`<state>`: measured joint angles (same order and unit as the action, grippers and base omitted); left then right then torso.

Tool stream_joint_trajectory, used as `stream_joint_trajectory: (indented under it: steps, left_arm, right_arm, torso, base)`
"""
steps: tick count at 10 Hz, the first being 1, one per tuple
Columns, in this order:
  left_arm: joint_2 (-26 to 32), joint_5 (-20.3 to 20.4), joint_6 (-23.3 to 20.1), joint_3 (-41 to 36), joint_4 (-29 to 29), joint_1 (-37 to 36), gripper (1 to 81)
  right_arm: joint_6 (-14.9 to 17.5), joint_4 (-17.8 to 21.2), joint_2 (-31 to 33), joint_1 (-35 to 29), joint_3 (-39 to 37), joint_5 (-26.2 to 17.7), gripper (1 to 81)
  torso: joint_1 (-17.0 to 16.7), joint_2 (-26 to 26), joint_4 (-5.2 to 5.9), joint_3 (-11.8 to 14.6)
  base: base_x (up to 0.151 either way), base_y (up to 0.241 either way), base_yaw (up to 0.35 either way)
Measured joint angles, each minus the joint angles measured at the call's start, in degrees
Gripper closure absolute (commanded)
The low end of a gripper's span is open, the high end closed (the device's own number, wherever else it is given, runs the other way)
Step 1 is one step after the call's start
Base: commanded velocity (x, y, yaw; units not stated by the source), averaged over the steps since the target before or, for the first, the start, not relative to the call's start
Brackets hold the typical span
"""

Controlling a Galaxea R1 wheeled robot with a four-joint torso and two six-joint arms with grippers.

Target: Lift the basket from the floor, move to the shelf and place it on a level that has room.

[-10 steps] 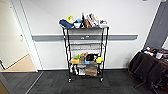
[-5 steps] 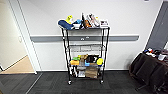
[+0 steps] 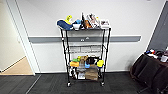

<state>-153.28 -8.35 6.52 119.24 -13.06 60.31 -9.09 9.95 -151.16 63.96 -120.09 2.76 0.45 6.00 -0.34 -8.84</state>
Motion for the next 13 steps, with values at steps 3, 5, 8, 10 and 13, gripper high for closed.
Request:
stream_joint_trajectory:
  steps: [3,5,8,10,13]
  left_arm:
    - [0.44,-0.02,0.00,-0.68,0.02,0.00,81.1]
    - [1.11,0.04,0.01,-1.88,0.02,-0.17,81.1]
    - [3.32,0.00,0.22,-5.90,0.02,-1.27,81.1]
    - [4.06,-0.07,0.26,-7.52,0.02,-2.57,81.1]
    - [5.71,0.11,0.61,-10.84,0.02,-2.89,81.1]
  right_arm:
    - [0.00,0.00,0.09,-0.02,0.41,-0.01,81.1]
    - [0.00,0.00,0.78,-0.46,2.28,-0.15,81.1]
    - [0.02,0.02,1.91,-1.82,5.12,-0.28,81.1]
    - [0.02,0.05,3.64,-2.41,8.20,-0.52,81.1]
    - [0.02,0.11,6.03,-3.38,12.20,-0.65,81.1]
  torso:
    - [0.00,0.00,0.00,0.00]
    - [0.00,0.00,0.00,0.00]
    - [0.00,0.00,0.00,0.00]
    - [0.00,0.00,0.00,0.00]
    - [0.00,0.00,0.00,0.00]
  base:
    - [0.120,0.000,0.000]
    - [0.120,0.000,0.000]
    - [0.120,0.000,0.000]
    - [0.120,0.000,0.000]
    - [0.120,0.000,0.000]
